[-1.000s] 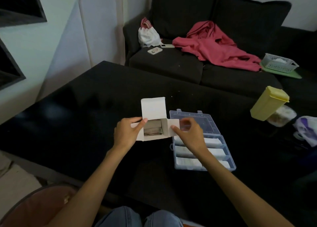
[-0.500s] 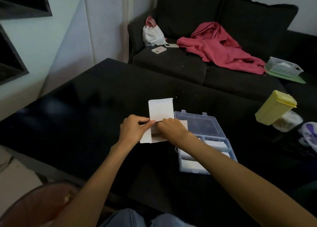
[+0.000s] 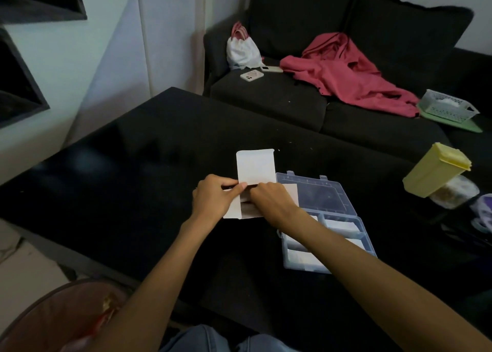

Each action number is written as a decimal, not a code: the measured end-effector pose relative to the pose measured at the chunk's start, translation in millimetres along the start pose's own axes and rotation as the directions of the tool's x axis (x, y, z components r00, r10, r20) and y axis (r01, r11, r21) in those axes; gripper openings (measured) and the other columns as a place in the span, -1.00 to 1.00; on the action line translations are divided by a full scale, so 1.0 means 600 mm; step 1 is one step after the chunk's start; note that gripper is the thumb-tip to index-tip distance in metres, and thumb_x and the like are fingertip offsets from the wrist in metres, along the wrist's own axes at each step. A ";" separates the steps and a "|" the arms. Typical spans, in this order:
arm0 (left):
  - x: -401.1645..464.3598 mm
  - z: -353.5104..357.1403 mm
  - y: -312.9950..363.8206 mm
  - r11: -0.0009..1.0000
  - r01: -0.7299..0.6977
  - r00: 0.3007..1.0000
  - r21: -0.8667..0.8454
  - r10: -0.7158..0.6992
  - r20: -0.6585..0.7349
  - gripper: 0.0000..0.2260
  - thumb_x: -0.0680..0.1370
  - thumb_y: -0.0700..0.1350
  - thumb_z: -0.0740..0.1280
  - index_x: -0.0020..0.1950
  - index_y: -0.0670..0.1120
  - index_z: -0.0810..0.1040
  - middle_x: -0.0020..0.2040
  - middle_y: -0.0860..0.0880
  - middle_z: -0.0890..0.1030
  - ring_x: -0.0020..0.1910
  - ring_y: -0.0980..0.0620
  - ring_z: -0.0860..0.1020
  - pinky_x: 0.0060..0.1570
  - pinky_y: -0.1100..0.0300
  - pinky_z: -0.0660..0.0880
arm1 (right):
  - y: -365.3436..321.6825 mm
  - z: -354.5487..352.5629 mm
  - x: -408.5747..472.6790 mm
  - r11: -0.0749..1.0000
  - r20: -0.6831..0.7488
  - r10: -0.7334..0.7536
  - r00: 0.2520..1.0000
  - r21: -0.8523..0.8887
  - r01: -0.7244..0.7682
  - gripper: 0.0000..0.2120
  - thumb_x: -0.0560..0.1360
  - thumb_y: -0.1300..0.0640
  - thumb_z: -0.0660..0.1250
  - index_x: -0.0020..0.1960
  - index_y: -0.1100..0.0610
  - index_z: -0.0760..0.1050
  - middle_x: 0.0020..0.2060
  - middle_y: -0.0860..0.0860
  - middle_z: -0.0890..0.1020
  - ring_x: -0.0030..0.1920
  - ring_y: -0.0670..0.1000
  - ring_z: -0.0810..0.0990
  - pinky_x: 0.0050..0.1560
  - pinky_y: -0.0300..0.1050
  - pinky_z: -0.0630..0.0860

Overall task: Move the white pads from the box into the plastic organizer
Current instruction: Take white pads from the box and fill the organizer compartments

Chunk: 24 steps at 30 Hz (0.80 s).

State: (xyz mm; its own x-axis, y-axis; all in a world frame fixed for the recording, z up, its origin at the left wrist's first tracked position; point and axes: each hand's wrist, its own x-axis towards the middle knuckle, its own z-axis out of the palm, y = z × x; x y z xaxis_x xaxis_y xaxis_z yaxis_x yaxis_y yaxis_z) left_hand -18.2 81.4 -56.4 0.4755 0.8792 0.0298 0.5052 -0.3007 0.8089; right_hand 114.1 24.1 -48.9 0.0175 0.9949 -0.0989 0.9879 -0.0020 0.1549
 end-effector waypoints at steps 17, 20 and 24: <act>-0.006 -0.017 0.011 0.986 0.028 0.999 0.167 -0.033 0.025 -0.72 0.53 0.08 0.33 0.11 -0.05 0.65 0.09 0.01 0.65 0.07 0.04 0.56 -0.11 0.19 0.35 | 0.004 -0.070 -0.113 0.997 -0.162 -0.080 0.984 -0.005 0.081 -0.76 0.53 0.20 0.29 0.19 0.16 0.42 0.03 0.10 0.60 -0.02 0.07 0.57 -0.04 -0.12 0.45; -0.005 -0.018 0.004 0.982 0.054 0.999 0.182 -0.053 -0.006 -0.70 0.53 0.11 0.31 0.12 -0.05 0.64 0.11 0.01 0.64 0.09 0.03 0.55 -0.10 0.17 0.34 | 0.024 -0.059 -0.113 0.981 -0.287 0.051 0.956 0.195 0.006 -0.86 0.55 0.14 0.27 0.07 0.13 0.53 -0.09 0.05 0.65 -0.13 0.02 0.60 -0.15 -0.20 0.46; -0.001 -0.015 -0.007 0.962 0.102 0.995 0.252 -0.096 -0.036 -0.67 0.55 0.14 0.27 0.18 -0.02 0.61 0.14 0.02 0.62 0.09 -0.01 0.55 -0.12 0.15 0.37 | 0.055 -0.059 -0.118 0.643 -0.153 0.342 0.927 0.758 -0.113 -0.89 0.48 0.15 0.37 -0.04 0.16 0.62 -0.15 0.02 0.66 -0.16 -0.09 0.63 -0.10 -0.21 0.60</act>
State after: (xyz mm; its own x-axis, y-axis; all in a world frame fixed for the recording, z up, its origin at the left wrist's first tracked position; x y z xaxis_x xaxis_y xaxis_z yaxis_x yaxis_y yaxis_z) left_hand -27.3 85.4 -54.7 0.3990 0.9166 -0.0270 0.7159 -0.2929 0.6338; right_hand 140.3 -42.9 -2.0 0.3308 0.9371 0.1113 0.7498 -0.1894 -0.6339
